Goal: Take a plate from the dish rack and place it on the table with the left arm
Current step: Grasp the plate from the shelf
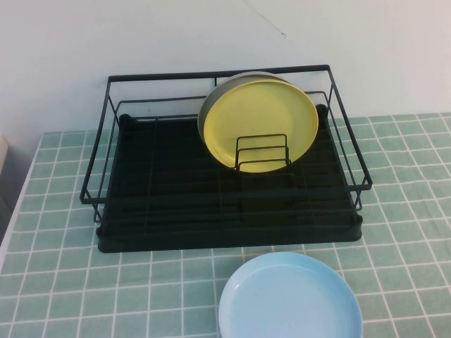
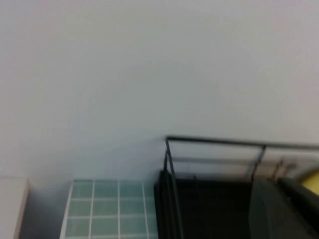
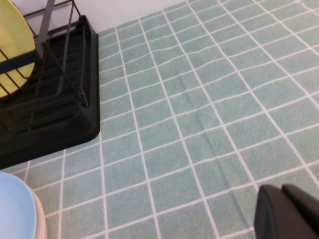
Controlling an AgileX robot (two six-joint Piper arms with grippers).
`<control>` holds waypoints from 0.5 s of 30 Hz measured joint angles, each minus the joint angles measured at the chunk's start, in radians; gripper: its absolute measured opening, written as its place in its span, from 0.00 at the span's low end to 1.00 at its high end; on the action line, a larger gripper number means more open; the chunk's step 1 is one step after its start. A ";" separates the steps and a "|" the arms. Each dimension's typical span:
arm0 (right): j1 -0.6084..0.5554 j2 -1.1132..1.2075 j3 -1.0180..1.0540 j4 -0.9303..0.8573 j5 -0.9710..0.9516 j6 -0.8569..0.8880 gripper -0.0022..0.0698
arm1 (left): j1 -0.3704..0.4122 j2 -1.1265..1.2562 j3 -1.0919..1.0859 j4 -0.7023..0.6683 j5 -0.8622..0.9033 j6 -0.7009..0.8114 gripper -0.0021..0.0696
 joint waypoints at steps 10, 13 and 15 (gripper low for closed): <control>0.000 0.000 0.000 0.000 0.000 0.000 0.03 | -0.271 0.469 -0.430 -0.001 0.364 0.497 0.02; 0.000 0.000 0.000 0.000 0.000 0.000 0.03 | -0.298 0.588 -0.527 -0.001 0.362 0.611 0.02; 0.000 0.000 0.000 0.000 0.000 0.000 0.03 | -0.306 0.660 -0.580 -0.001 0.347 0.667 0.02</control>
